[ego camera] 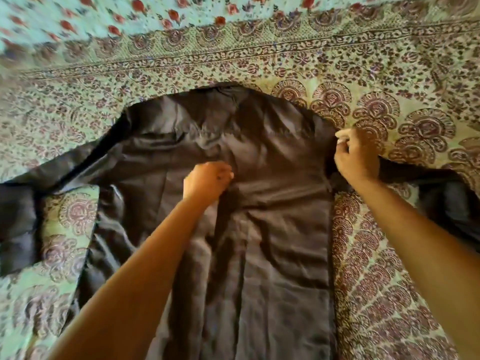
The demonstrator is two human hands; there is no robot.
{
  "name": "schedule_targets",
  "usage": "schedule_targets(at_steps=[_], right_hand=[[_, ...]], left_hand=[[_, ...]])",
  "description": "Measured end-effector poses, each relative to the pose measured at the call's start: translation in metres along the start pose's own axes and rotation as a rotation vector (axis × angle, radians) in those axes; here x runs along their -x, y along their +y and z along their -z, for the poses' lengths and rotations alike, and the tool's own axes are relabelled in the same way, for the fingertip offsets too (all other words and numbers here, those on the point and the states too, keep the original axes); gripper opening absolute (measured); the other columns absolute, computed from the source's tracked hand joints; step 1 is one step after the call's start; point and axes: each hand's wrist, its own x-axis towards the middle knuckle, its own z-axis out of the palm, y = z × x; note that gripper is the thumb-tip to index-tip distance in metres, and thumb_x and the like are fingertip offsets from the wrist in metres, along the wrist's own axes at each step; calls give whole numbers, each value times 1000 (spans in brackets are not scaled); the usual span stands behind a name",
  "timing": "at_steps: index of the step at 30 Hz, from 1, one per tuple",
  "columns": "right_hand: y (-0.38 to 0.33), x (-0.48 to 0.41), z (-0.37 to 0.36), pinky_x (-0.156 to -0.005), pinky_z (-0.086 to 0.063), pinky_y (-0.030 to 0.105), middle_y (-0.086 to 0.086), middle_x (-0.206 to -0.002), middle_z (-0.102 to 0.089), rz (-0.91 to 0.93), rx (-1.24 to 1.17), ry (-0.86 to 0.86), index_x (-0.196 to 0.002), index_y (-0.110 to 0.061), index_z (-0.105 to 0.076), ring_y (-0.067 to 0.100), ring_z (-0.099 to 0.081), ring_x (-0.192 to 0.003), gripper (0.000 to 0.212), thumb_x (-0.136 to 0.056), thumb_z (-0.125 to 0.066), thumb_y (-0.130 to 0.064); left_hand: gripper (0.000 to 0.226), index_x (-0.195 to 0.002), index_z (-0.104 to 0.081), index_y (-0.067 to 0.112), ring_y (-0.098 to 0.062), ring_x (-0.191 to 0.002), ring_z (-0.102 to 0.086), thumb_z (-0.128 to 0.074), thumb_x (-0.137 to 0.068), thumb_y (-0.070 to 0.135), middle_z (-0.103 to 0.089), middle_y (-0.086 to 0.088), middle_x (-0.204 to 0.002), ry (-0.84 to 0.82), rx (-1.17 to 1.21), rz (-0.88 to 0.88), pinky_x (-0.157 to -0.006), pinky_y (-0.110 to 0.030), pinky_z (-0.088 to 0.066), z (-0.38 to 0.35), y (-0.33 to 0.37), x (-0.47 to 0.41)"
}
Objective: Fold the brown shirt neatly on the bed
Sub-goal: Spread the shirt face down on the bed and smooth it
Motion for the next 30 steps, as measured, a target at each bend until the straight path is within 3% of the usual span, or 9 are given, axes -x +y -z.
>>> schedule_targets(at_steps=[4,7,13,16,20,22,26,28,30], right_hand=[[-30,-43,-31,-89,-38,45,28,-118,-54,-98,153,-26,-118,-3,-53,42,-49,-110,31,-89,-46,-9],[-37,-70,-50,-96,-37,49,28,-123,-52,-173,185,-104,-124,-3,-50,45,-46,-116,35,-91,-45,-15],[-47,-97,-77,-85,-43,42,22,-102,-61,-310,-33,-244,-95,-12,-62,40,-56,-97,28,-83,-53,-36],[-51,-104,-71,-65,-36,31,14,-73,-49,-328,-267,-326,-72,-11,-54,25,-47,-74,13,-83,-55,-20],[-55,-124,-64,-65,-34,26,2,-78,-50,-421,-444,-470,-73,-18,-50,18,-47,-73,18,-89,-57,-18],[-46,-136,-69,-65,-37,22,-1,-80,-49,-383,-402,-423,-74,-22,-49,14,-47,-78,19,-87,-62,-15],[-41,-136,-82,-76,-47,27,8,-79,-55,-172,-138,-151,-65,-29,-46,23,-55,-78,28,-83,-60,-13],[-51,-121,-92,-94,-41,48,16,-103,-59,-60,177,1,-75,-26,-54,38,-53,-102,15,-79,-52,-11],[-66,-100,-103,-105,-24,53,18,-129,-46,23,355,119,-97,-17,-58,41,-37,-124,19,-81,-50,-12]], left_hand=[[25,-104,-67,19,-37,-102,-59,-48,-92,29,-66,-18,-109,382,11,114,-75,-39,-46,53,-38,-69],[33,-114,-64,17,-37,-112,-53,-40,-94,28,-61,-18,-118,501,28,223,-91,-45,-44,86,-74,-122],[38,-131,-47,26,-33,-128,-37,-39,-94,21,-50,-17,-133,384,-73,246,-108,-46,-24,107,-113,-184],[33,-123,-55,24,-34,-124,-43,-50,-91,25,-55,-16,-129,288,-67,198,-109,-50,-26,108,-127,-206],[14,-82,-63,26,-22,-80,-59,-63,-84,13,-63,-6,-81,270,277,123,-65,-18,-47,125,-134,-222],[29,-69,-48,29,-13,-63,-49,-67,-80,10,-52,4,-70,326,445,146,-50,-19,-40,135,-142,-230],[31,-58,-48,26,-11,-60,-47,-58,-72,1,-54,13,-52,314,281,-17,-61,-21,-39,134,-150,-235],[27,-70,-64,23,-20,-73,-57,-52,-79,0,-65,3,-73,301,88,-71,-72,-20,-44,121,-145,-229],[27,-108,-65,18,-30,-109,-54,-52,-86,10,-61,-14,-117,292,-164,-40,-96,-32,-38,102,-144,-225]])
